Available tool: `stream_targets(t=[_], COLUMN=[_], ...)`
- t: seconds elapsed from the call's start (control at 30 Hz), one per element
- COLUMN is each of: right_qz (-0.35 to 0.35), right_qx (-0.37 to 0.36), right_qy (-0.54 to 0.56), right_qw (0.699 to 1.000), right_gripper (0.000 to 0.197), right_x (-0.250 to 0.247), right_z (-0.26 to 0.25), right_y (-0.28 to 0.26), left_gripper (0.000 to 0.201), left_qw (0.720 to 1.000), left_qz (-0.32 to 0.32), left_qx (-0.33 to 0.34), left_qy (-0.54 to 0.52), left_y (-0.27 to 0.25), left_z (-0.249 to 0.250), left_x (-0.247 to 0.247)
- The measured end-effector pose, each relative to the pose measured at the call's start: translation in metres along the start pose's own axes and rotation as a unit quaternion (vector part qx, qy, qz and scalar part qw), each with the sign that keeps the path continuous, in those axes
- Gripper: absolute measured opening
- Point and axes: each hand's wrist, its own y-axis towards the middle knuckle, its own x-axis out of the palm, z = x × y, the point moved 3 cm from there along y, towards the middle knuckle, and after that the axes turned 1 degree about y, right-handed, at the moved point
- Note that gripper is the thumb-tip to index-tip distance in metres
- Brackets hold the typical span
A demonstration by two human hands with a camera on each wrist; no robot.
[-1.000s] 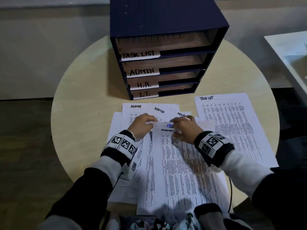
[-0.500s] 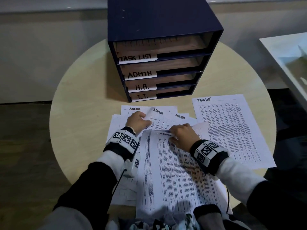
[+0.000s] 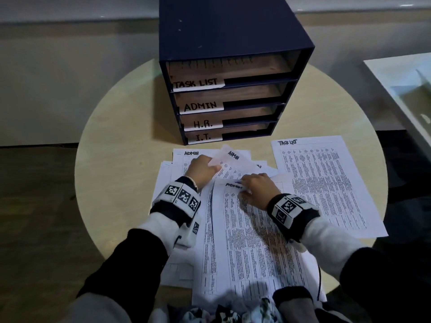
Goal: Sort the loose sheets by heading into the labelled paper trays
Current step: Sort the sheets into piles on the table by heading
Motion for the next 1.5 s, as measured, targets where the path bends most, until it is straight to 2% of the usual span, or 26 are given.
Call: stream_targets(t=[0.13,0.2,0.27,0.37,0.47,0.53,0.6,0.7,0.8,0.87,0.97,1.1,1.17,1.3,1.43,1.5], right_qz=[0.011,0.016,0.014,0.019,0.022,0.061,0.142,0.229,0.257,0.26,0.241,0.172,0.141,0.123,0.12,0.103], right_qx=[-0.009,-0.005,0.002,-0.001,-0.021,-0.06,-0.121,-0.173,-0.166,-0.147,-0.106,-0.02,0.019,0.09,0.111,0.106], right_qy=[-0.007,-0.013,-0.022,-0.041,-0.034,0.004,0.047,0.061,0.056,0.064,0.076,0.102,0.106,0.111,0.138,0.173], right_qw=[1.0,1.0,1.0,0.999,0.999,0.996,0.981,0.956,0.95,0.952,0.962,0.98,0.984,0.982,0.977,0.974], right_gripper=[0.021,0.021,0.022,0.023,0.026,0.023,0.018,0.017,0.025,0.026,0.022,0.017,0.017,0.021,0.02,0.022], right_x=[0.001,0.001,0.001,0.001,0.0,-0.008,-0.02,-0.038,-0.048,-0.05,-0.051,-0.054,-0.053,-0.049,-0.041,-0.034], right_z=[0.0,0.0,-0.002,-0.002,-0.002,-0.006,-0.012,-0.021,-0.027,-0.028,-0.03,-0.031,-0.03,-0.028,-0.03,-0.031], right_y=[0.001,0.002,0.003,0.002,0.001,-0.004,-0.012,-0.021,-0.026,-0.022,-0.009,0.018,0.027,0.036,0.033,0.03], left_gripper=[0.028,0.027,0.021,0.009,0.011,0.015,0.016,0.02,0.034,0.036,0.034,0.028,0.03,0.062,0.066,0.056], left_qw=[0.994,0.984,0.962,0.928,0.91,0.903,0.903,0.916,0.946,0.967,0.985,0.986,0.98,0.973,0.981,0.99], left_qz=[0.082,0.123,0.185,0.258,0.279,0.267,0.254,0.263,0.231,0.178,0.082,-0.003,-0.018,-0.025,-0.012,-0.021], left_qx=[0.068,0.126,0.199,0.263,0.291,0.305,0.284,0.176,0.042,0.003,-0.001,0.003,-0.012,-0.063,-0.045,-0.023], left_qy=[0.004,0.005,-0.001,-0.057,-0.092,-0.142,-0.201,-0.247,-0.223,-0.179,-0.149,-0.168,-0.198,-0.222,-0.19,-0.138], left_y=[-0.017,-0.033,-0.051,-0.075,-0.089,-0.093,-0.09,-0.058,-0.025,-0.019,-0.021,-0.021,-0.033,-0.044,-0.042,-0.038], left_z=[0.038,0.064,0.09,0.117,0.122,0.119,0.107,0.066,0.02,-0.003,-0.026,-0.036,-0.024,-0.011,-0.015,-0.026], left_x=[-0.024,-0.049,-0.078,-0.115,-0.133,-0.135,-0.131,-0.118,-0.094,-0.071,-0.041,-0.022,-0.021,-0.02,-0.01,-0.004])
